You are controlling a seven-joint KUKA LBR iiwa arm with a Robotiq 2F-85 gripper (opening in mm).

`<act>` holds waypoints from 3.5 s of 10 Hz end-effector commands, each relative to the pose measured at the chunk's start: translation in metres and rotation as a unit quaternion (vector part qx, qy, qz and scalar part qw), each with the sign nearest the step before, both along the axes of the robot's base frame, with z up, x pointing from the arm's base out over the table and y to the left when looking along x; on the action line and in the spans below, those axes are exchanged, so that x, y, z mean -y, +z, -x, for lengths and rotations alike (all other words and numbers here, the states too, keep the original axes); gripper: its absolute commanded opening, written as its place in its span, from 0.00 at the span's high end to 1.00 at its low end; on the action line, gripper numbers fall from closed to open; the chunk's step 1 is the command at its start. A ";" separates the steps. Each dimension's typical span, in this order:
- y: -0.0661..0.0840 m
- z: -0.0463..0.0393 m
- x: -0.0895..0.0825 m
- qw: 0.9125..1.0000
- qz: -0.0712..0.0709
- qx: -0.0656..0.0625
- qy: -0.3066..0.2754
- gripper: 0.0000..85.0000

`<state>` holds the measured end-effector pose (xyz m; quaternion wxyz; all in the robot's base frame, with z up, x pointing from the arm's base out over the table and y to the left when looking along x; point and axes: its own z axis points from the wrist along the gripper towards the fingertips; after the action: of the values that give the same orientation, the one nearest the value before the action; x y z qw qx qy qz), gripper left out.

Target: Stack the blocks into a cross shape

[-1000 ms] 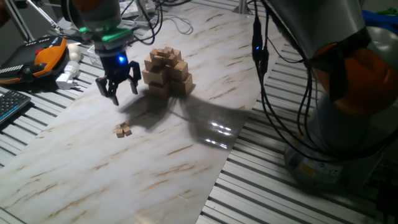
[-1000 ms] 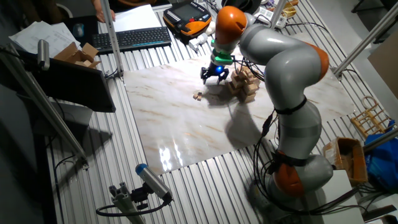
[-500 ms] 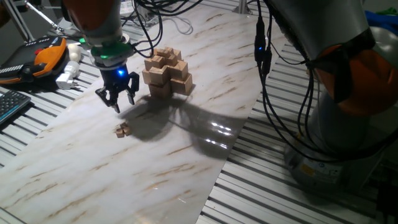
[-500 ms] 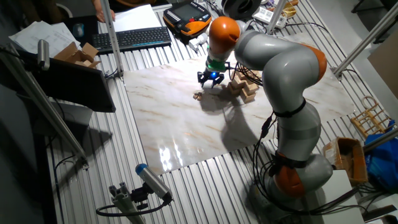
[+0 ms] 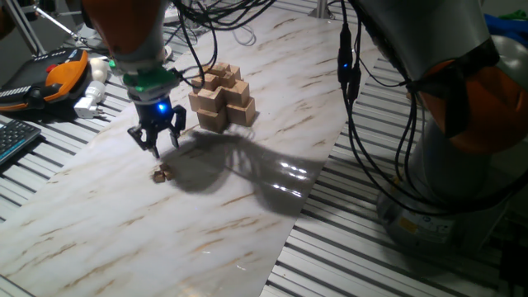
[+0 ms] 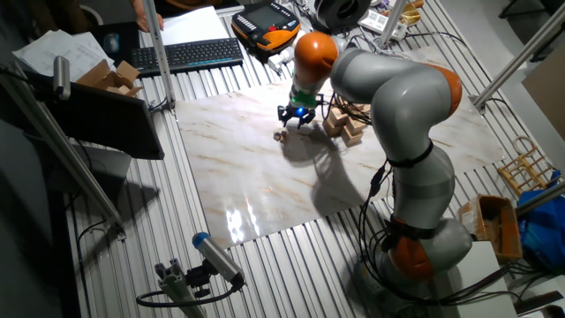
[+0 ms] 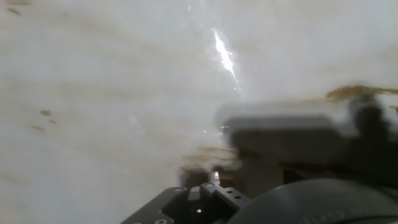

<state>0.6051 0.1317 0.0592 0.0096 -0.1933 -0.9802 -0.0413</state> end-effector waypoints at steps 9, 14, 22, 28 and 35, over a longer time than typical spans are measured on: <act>-0.021 -0.0047 -0.003 0.999 -0.001 0.028 -0.020 0.40; -0.027 0.0045 -0.009 0.999 0.004 0.033 -0.022 0.40; -0.029 0.0040 -0.008 0.999 0.021 0.032 0.016 0.80; 0.040 -0.0015 0.022 0.996 0.029 -0.012 0.078 1.00; 0.108 0.0026 0.090 0.993 0.014 -0.016 0.117 1.00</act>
<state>0.6024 0.0416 0.1479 0.0278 -0.0778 -0.9963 -0.0227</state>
